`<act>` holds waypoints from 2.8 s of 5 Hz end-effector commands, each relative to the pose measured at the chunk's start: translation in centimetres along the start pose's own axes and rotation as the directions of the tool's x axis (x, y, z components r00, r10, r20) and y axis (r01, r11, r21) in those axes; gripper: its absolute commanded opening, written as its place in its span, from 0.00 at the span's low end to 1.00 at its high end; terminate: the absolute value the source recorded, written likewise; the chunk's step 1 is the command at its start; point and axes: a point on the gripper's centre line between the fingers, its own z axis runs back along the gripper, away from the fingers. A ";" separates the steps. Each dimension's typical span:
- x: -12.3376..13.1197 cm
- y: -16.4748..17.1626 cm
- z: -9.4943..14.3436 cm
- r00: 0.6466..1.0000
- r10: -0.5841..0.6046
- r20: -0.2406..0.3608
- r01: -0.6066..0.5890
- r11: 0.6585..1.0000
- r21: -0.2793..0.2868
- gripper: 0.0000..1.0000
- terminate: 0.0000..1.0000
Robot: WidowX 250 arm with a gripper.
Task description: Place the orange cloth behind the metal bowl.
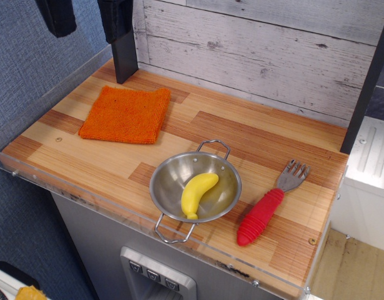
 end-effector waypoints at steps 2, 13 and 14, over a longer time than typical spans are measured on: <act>0.0 0.2 0.0 1.000 0.003 -0.010 -0.003 1.000 0.006 1.00 0.00; 7.4 6.1 -10.4 0.995 0.051 0.086 -0.059 0.993 0.098 1.00 0.00; 8.0 5.8 -11.9 0.995 -0.036 0.091 0.033 0.999 0.026 1.00 0.00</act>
